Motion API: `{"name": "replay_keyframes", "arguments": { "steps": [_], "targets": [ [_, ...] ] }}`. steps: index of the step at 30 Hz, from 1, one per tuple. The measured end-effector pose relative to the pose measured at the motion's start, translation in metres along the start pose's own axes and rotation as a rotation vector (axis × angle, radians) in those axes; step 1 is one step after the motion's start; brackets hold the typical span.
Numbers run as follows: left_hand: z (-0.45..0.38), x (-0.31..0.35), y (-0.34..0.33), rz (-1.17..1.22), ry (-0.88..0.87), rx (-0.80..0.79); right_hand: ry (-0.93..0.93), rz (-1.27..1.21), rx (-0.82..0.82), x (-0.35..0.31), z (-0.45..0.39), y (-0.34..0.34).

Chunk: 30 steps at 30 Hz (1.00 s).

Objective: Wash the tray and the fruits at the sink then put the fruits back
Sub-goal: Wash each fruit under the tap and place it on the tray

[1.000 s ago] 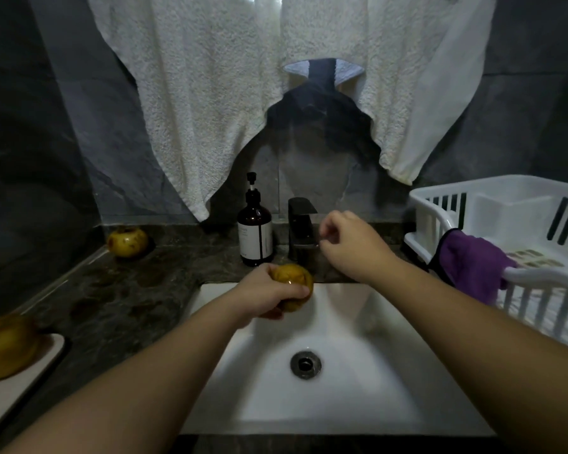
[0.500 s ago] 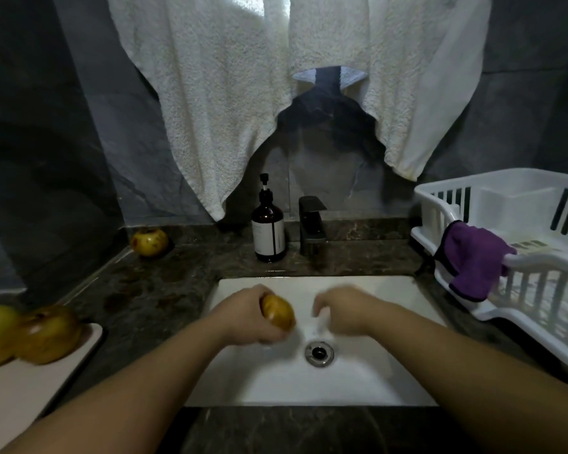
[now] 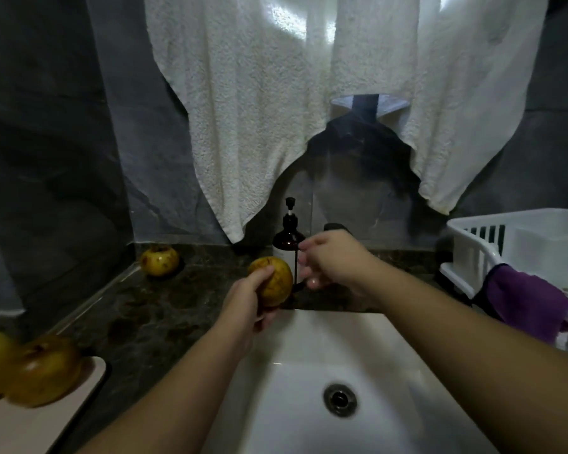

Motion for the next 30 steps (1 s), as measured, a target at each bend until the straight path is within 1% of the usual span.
{"name": "replay_keyframes", "arguments": {
  "steps": [2, 5, 7, 9, 12, 15, 21, 30],
  "targets": [
    [-0.004, 0.0, -0.003, 0.057, -0.019, 0.007, -0.04, -0.151, 0.049, -0.013, -0.022, -0.005],
    [-0.005, -0.012, -0.004, 0.023, -0.069, 0.073, -0.07, -0.373, 0.078, -0.023, -0.057, -0.015],
    [-0.004, -0.022, -0.004, 0.014, -0.094, 0.071, -0.089, -0.513, 0.079, -0.028, -0.077, -0.021],
    [-0.003, -0.027, -0.003, 0.009, -0.094, 0.052, -0.101, -0.588, 0.072, -0.032, -0.09, -0.027],
    [-0.003, -0.026, 0.0, 0.021, -0.108, 0.043, -0.104, -0.631, 0.069, -0.037, -0.1, -0.035],
    [-0.002, -0.026, 0.0, 0.023, -0.108, 0.04, -0.114, -0.618, 0.09, -0.039, -0.104, -0.036],
    [-0.003, -0.026, -0.002, 0.027, -0.097, 0.028, -0.12, -0.453, 0.119, -0.042, -0.106, -0.032],
    [0.0, -0.025, -0.003, 0.016, -0.083, 0.013, -0.097, -0.393, 0.148, -0.04, -0.107, -0.025]
  ]
}}
Point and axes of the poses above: each hand's wrist, its own z-axis away from the middle knuckle, its own y-axis out of the back of the hand, x = y × z, the point moved 5 cm from there along -z, towards the middle knuckle, and after that the axes turned 9 degrees about -z, right-handed, at the moved point
